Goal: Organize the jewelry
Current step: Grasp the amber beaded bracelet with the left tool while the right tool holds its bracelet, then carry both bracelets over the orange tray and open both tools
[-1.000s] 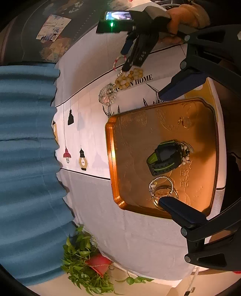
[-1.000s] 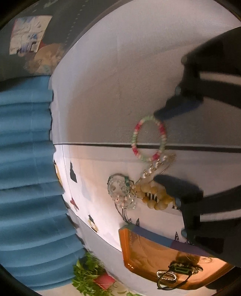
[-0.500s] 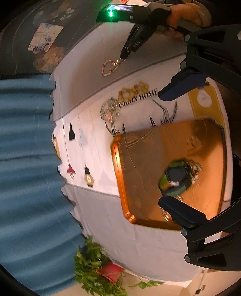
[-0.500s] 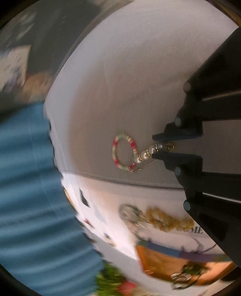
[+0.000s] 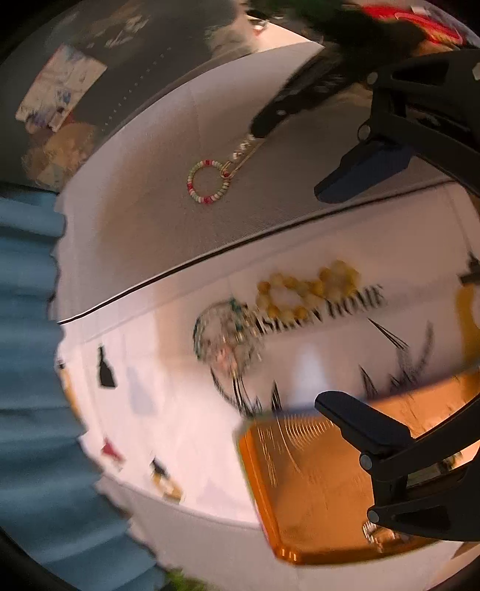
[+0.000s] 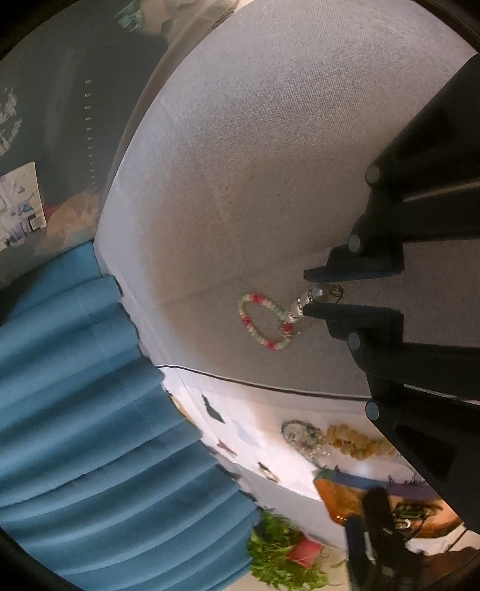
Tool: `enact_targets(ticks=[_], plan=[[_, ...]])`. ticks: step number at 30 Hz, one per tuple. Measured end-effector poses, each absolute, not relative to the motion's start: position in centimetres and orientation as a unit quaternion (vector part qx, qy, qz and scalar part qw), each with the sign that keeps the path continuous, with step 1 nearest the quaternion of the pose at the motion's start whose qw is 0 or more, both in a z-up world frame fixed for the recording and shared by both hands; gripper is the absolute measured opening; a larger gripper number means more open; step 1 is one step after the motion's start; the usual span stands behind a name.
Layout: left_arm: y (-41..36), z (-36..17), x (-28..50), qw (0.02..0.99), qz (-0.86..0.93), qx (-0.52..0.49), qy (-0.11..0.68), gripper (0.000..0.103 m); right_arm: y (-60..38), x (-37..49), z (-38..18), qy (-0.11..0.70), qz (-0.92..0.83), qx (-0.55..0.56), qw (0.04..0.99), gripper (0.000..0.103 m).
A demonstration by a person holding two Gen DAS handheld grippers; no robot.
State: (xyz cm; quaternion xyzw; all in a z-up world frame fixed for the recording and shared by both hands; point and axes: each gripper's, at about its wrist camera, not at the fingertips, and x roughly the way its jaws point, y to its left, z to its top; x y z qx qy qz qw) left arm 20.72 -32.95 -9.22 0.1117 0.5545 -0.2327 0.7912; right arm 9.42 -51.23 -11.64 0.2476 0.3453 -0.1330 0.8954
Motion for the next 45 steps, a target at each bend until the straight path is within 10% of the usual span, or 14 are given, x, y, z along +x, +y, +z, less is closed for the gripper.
enact_targets(ticks=[11, 13, 15, 45], plan=[[-34.1, -13.0, 22.8, 0.769, -0.200, 0.106, 0.598, 0.085, -51.0, 9.6, -12.2, 0.360, -0.126, 0.233, 0.895, 0.012], [-34.0, -12.9, 22.6, 0.778, -0.189, 0.117, 0.588, 0.033, -51.0, 9.6, -12.2, 0.359, -0.123, 0.234, 0.895, 0.012], [-34.0, -12.4, 22.4, 0.786, -0.196, 0.128, 0.572, 0.011, -51.1, 9.5, -12.1, 0.353, -0.113, 0.247, 0.895, 0.012], [-18.9, 1.6, 10.7, 0.864, -0.219, 0.062, 0.450, 0.010, -39.9, 2.6, 0.8, 0.316, -0.062, 0.185, 0.928, 0.012]])
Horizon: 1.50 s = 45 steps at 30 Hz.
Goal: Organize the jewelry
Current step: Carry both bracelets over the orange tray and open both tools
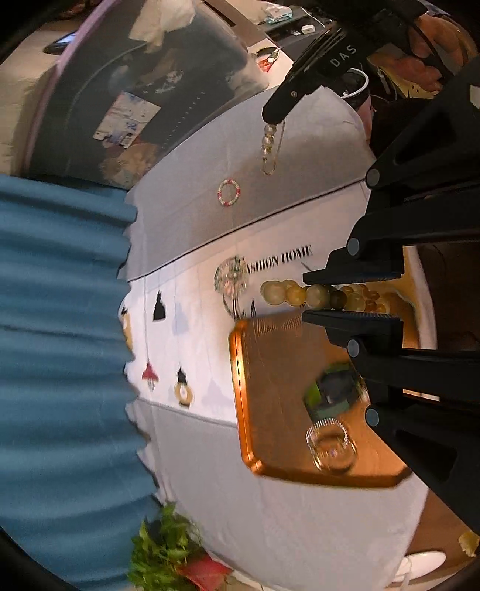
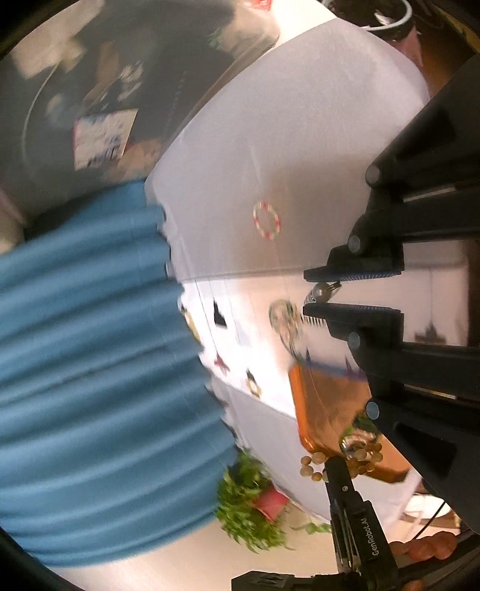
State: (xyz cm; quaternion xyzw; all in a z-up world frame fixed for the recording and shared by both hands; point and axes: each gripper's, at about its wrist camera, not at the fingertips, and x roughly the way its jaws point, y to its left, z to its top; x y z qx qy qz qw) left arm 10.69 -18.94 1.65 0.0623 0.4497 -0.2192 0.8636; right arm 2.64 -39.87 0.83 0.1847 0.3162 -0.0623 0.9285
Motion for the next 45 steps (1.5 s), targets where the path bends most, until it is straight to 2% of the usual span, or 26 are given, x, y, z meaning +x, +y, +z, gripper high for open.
enact_targets(ticks=[9, 19, 42, 44, 45], plan=[[-10.2, 3.2, 9.5, 0.883, -0.181, 0.037, 0.431, 0.010, -30.4, 3.7, 2.7, 0.328, 0.008, 0.132, 0.935, 0.012], [-2.9, 2.2, 10.5, 0.889, -0.144, -0.002, 0.434, 0.010, -22.9, 5.2, 2.7, 0.346, 0.062, 0.085, 0.933, 0.012], [-4.8, -5.0, 17.3, 0.864, -0.139, 0.019, 0.483, 0.011, -22.0, 12.1, -4.7, 0.420, 0.063, 0.082, 0.902, 0.012], [-5.3, -5.3, 17.6, 0.866, -0.138, 0.032, 0.480, 0.018, -21.9, 12.5, -5.4, 0.423, 0.069, 0.076, 0.900, 0.014], [-5.5, -5.5, 17.7, 0.865, -0.134, 0.041, 0.481, 0.049, -21.8, 12.6, -5.6, 0.424, 0.068, 0.071, 0.900, 0.022]])
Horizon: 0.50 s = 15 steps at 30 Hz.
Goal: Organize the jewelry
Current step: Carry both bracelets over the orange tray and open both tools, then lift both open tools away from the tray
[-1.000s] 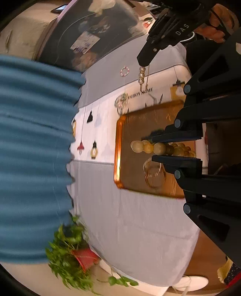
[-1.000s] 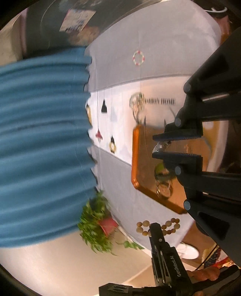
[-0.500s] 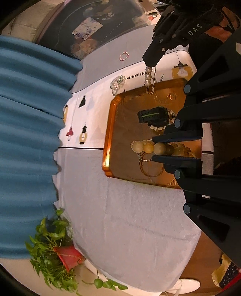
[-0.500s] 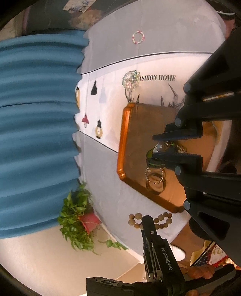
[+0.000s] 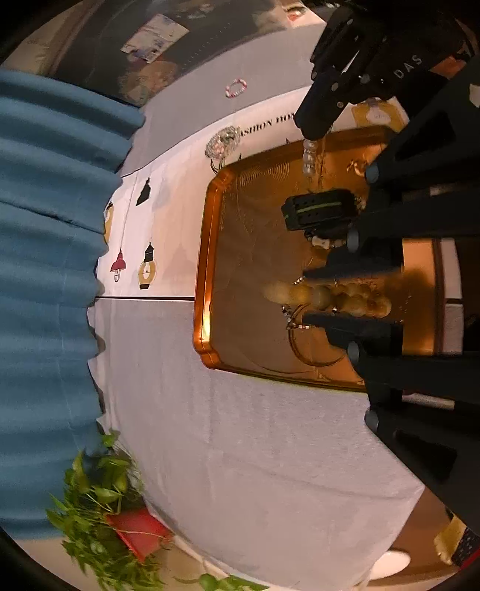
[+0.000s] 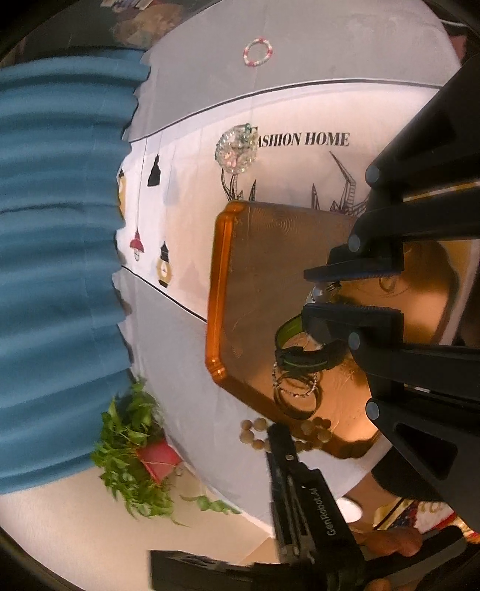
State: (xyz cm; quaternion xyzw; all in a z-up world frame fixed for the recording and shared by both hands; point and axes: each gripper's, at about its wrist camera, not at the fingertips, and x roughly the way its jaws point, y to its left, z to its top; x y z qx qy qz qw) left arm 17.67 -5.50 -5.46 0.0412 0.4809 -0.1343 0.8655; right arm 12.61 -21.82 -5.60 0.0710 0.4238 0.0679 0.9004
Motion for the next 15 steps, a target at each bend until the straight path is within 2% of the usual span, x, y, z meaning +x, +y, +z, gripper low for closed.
enact_targets(ticks=[1, 2, 3, 5, 15], plan=[[-5.7, -5.5, 17.7, 0.865, -0.126, 0.053, 0.482, 0.088, -21.7, 12.7, -5.9, 0.428, 0.064, 0.064, 0.899, 0.031], [-5.8, -5.4, 17.5, 0.871, -0.107, 0.069, 0.474, 0.100, -21.7, 12.7, -6.0, 0.432, 0.062, 0.062, 0.897, 0.058], [-5.8, -5.1, 17.1, 0.882, -0.095, 0.078, 0.454, 0.102, -21.7, 12.6, -6.0, 0.430, 0.063, 0.065, 0.898, 0.074], [-5.9, -4.7, 16.4, 0.890, -0.093, 0.090, 0.437, 0.102, -21.9, 11.7, -5.4, 0.413, 0.074, 0.072, 0.905, 0.075], [-4.0, -3.1, 11.1, 0.885, -0.082, 0.060, 0.454, 0.102, -22.6, 5.0, -2.5, 0.402, 0.055, 0.076, 0.911, 0.076]])
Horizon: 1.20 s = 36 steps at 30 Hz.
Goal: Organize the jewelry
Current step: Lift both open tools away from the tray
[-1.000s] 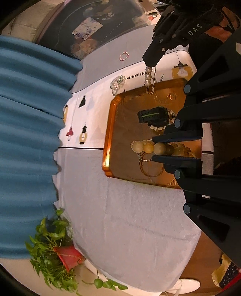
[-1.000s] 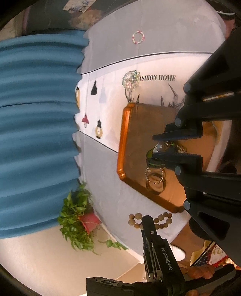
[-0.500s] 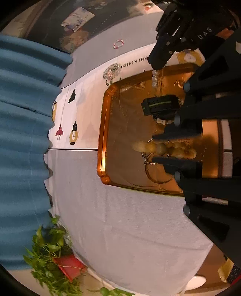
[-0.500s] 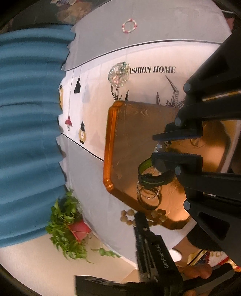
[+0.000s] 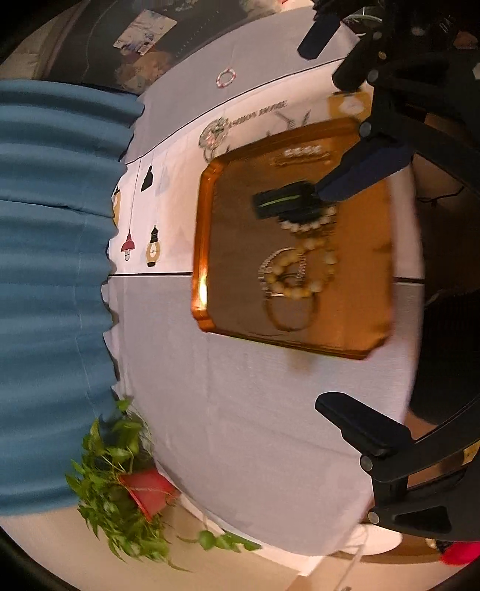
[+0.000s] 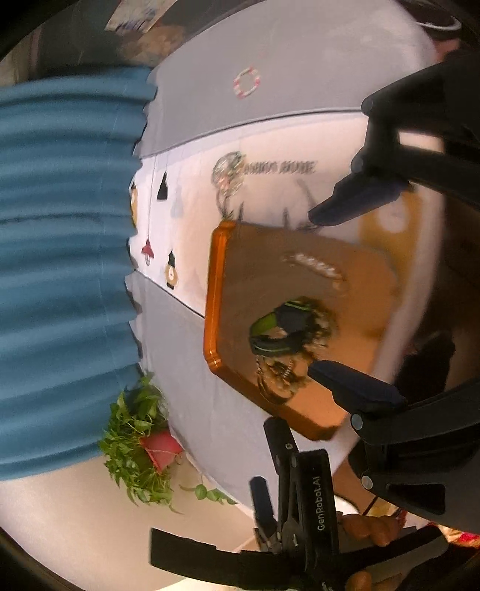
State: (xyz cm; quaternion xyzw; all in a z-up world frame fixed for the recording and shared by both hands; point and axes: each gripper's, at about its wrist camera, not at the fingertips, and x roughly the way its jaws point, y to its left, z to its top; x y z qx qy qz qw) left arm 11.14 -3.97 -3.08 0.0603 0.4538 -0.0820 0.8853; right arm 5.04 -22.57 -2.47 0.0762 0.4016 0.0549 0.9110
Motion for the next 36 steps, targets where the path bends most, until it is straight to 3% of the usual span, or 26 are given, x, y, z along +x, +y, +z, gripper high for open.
enact_targets(ticks=[16, 36], plan=[[-3.3, 0.1, -4.4, 0.902, -0.093, 0.071, 0.416, 0.102, -21.3, -9.9, 1.6, 0.342, 0.031, 0.074, 0.936, 0.080], [-6.0, 2.4, -6.0, 0.905, -0.111, 0.089, 0.401, 0.102, -24.7, -13.3, 2.2, 0.320, 0.004, 0.113, 0.940, 0.083]])
